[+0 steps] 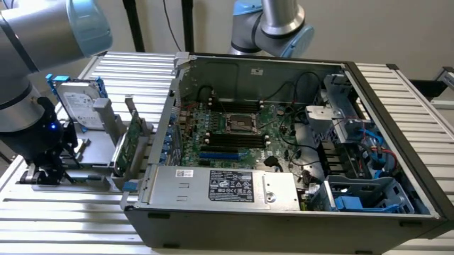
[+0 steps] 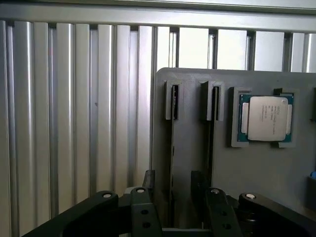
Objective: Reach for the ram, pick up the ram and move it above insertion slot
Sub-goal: 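Pick up the ram and move it above insertion slot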
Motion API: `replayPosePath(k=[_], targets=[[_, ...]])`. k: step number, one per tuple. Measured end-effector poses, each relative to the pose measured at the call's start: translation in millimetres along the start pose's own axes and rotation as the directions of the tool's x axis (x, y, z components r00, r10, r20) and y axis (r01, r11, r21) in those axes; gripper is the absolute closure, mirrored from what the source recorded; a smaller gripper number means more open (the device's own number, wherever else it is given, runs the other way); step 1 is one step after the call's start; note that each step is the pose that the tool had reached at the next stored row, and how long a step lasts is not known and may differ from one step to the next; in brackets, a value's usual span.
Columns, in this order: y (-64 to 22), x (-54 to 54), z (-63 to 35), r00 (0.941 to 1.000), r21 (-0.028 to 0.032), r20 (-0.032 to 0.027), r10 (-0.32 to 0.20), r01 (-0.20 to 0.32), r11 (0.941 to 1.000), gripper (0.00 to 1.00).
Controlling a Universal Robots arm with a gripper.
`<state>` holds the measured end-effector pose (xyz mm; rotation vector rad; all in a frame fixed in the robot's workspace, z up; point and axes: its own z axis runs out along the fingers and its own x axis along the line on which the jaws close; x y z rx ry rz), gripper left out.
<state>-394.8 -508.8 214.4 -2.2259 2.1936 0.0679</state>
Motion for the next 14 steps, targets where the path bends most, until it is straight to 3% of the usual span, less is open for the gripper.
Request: replayPosePath(k=[4,10,14], targets=[[-0.1,0.3,7.0,1.0,-0.0025,0.0001,0.0,0.0,1.0,0.58],[-0.2,0.6,13.7,1.0,-0.0133,0.0002,0.001,-0.001,0.9999,0.58],[-0.2,0.7,15.2,1.0,-0.0148,0.0,0.001,-0.001,0.9999,0.58]])
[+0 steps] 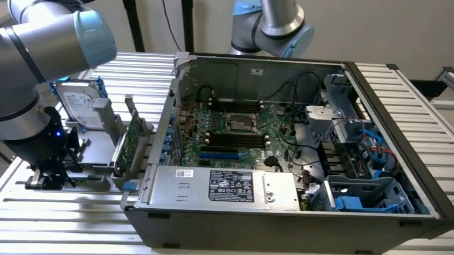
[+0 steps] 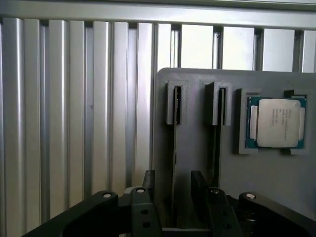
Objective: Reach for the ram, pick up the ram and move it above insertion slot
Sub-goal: 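Pick up the ram and move it above insertion slot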
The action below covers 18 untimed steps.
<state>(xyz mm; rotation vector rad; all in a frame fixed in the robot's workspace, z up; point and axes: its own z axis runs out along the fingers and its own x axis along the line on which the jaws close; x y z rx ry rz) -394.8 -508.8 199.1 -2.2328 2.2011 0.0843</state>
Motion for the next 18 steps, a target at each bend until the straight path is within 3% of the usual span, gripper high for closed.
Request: replayPosePath(k=[5,8,11,13,18], targets=[[0.0,0.1,2.0,1.0,0.0001,0.0001,0.0,0.0,1.0,0.6],[-0.1,0.1,2.2,1.0,0.0003,0.0002,0.0,0.0,1.0,0.73],[-0.1,0.1,2.2,1.0,0.0004,0.0002,0.0,0.0,1.0,0.73],[-0.1,0.0,2.2,1.0,0.0003,0.0002,0.0,0.0,1.0,0.82],[-0.1,0.1,2.1,1.0,0.0003,0.0002,0.0,0.0,1.0,0.86]])
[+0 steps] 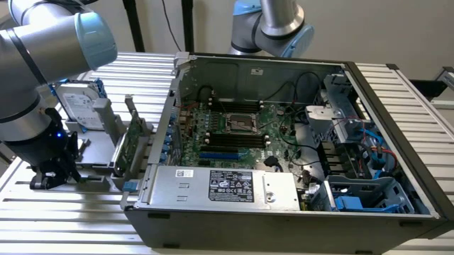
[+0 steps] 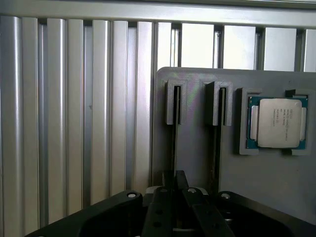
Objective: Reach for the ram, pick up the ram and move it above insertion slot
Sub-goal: 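Pick up the ram and move it above insertion slot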
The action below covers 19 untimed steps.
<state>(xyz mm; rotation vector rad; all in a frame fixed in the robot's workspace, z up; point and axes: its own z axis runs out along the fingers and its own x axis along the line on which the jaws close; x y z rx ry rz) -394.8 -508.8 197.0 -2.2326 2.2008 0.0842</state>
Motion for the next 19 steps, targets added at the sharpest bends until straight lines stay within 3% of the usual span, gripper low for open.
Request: replayPosePath(k=[19], targets=[[0.1,-0.1,-3.4,1.0,0.0001,0.0001,0.0,0.0,1.0,0.86]])
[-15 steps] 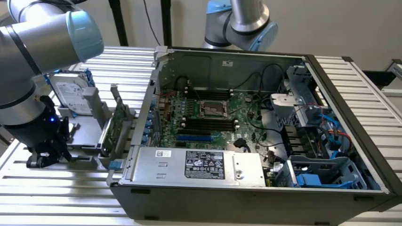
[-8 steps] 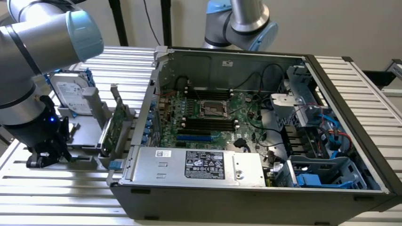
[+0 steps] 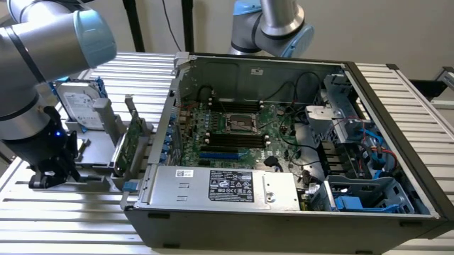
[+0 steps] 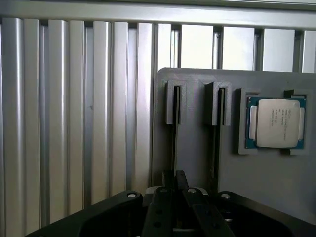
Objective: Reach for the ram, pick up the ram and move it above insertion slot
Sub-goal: 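Pick up the ram and move it above insertion slot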
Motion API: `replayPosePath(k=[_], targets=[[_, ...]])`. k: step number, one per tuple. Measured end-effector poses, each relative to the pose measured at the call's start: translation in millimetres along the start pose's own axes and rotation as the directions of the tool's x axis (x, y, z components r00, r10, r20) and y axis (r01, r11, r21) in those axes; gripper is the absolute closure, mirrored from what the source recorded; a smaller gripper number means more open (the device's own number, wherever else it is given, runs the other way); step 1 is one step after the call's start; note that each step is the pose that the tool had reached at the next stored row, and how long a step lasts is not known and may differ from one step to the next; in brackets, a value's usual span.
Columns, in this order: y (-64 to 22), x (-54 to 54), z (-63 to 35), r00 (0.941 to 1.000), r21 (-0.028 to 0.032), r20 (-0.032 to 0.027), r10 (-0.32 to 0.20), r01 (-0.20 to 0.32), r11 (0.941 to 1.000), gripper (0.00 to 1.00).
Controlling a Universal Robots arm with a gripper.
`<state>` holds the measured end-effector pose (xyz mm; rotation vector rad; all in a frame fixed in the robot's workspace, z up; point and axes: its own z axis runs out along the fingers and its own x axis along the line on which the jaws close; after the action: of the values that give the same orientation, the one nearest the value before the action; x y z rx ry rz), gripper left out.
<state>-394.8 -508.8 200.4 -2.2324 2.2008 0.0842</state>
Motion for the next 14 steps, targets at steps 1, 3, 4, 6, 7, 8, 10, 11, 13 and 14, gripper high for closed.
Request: replayPosePath(k=[1,3,4,6,7,8,10,11,13,14], targets=[[0.1,0.0,-1.1,1.0,-0.0001,-0.0001,0.0,0.0,1.0,0.86],[0.1,-0.1,-3.4,1.0,-0.0001,-0.0001,0.0,0.0,1.0,0.86],[0.2,-0.2,-4.7,1.0,-0.0001,-0.0001,0.0,0.0,1.0,0.86],[0.2,-0.3,-7.3,1.0,0.0,0.0,0.0,0.0,1.0,0.86],[0.3,-0.4,-8.7,1.0,-0.0001,0.0,0.0,0.0,1.0,0.86],[0.4,-0.4,-10.3,1.0,-0.0001,0.0,0.0,0.0,1.0,0.86],[0.5,-0.6,-13.7,1.0,0.0,0.0,0.0,0.0,1.0,0.86],[0.6,-0.7,-15.7,1.0,-0.0001,-0.0001,0.0,0.0,1.0,0.86],[0.7,-0.9,-20.5,1.0,-0.0001,-0.0001,0.0,0.0,1.0,0.86],[0.8,-1.0,-23.6,1.0,0.0,0.0,0.0,0.0,1.0,0.86]])
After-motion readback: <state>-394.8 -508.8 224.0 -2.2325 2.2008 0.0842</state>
